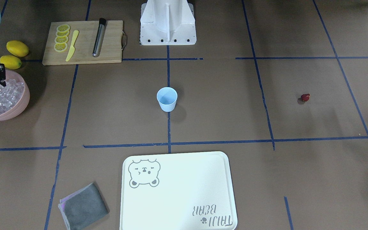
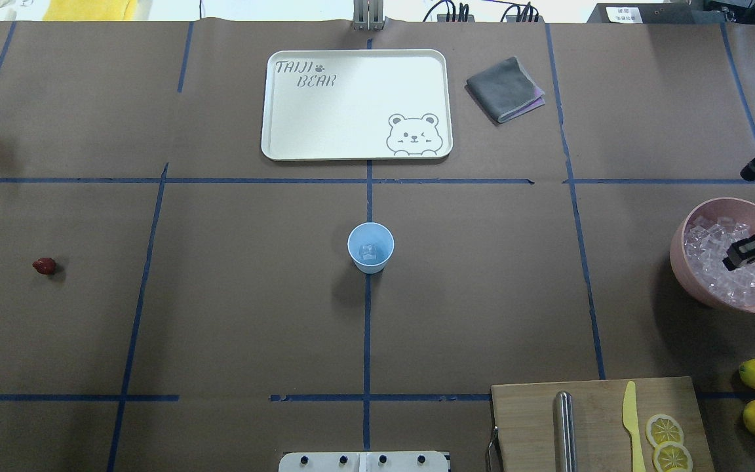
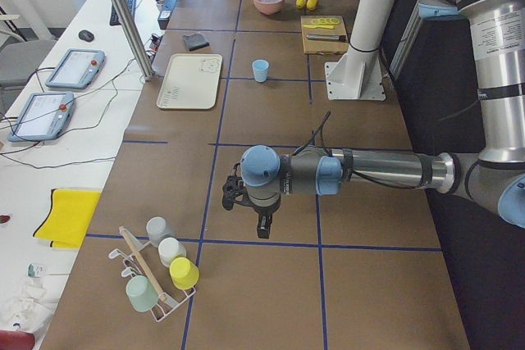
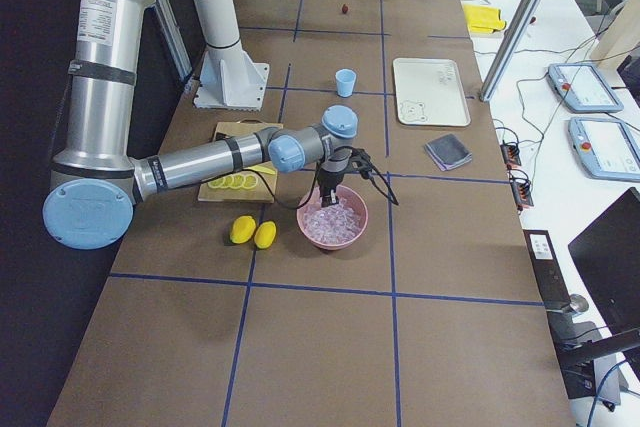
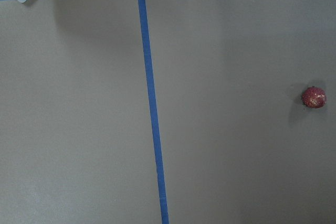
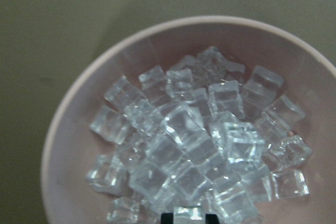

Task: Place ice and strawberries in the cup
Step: 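Lower the right gripper into the bowl and grasp another ice cube, then carry the ice cube over the blue cup and open the right gripper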

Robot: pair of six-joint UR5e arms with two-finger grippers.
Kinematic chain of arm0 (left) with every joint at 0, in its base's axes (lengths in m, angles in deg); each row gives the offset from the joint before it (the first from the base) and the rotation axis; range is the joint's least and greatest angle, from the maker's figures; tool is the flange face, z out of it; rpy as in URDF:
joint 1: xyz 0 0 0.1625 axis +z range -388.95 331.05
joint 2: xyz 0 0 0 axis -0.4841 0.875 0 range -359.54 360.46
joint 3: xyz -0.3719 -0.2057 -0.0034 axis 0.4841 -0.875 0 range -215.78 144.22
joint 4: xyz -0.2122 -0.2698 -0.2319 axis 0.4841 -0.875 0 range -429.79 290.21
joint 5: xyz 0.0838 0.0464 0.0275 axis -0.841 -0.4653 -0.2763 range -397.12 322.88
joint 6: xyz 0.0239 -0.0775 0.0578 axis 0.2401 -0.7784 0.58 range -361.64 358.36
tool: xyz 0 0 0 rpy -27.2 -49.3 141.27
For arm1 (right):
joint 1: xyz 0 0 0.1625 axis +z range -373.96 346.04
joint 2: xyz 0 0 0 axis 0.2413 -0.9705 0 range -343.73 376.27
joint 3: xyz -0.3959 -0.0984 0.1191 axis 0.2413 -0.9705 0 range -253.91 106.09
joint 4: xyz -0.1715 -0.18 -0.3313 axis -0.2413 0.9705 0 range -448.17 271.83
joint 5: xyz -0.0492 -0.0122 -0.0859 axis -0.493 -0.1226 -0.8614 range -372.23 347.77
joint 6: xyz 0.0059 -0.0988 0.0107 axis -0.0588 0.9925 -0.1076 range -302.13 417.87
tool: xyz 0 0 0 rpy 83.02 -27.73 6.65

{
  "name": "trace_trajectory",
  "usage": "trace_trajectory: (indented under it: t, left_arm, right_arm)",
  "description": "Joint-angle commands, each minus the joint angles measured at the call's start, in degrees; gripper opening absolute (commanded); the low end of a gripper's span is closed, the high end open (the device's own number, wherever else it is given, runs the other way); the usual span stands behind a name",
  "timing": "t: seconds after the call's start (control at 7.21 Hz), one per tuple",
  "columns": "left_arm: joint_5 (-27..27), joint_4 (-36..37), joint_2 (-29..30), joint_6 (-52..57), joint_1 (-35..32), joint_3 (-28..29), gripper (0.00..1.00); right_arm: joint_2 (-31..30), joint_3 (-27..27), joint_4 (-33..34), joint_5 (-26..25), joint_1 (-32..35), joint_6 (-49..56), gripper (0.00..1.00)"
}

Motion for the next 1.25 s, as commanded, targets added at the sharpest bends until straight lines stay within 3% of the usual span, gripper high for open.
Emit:
trace_trajectory:
  t: [0.0, 0.28, 0.69, 1.11]
  left_arm:
    - [0.1, -0.1, 0.0, 0.0, 0.0, -0.1, 1.00]
    - [0.2, -0.1, 0.0, 0.0, 0.0, -0.1, 1.00]
    - [0.3, -0.7, -0.5, -0.1, 0.0, -0.2, 1.00]
    - [0.3, -0.9, -0.7, -0.2, 0.0, -0.3, 1.00]
  right_arm:
    - [11.2, 2.5, 0.1, 0.9, -1.8, -23.5, 0.00]
    - [24.7, 1.3, 0.1, -0.9, -11.9, -46.4, 0.00]
    - [47.0, -14.7, -0.4, -13.0, -21.5, -66.0, 0.01]
    - [49.5, -19.3, -3.2, -19.2, -26.2, -66.9, 0.06]
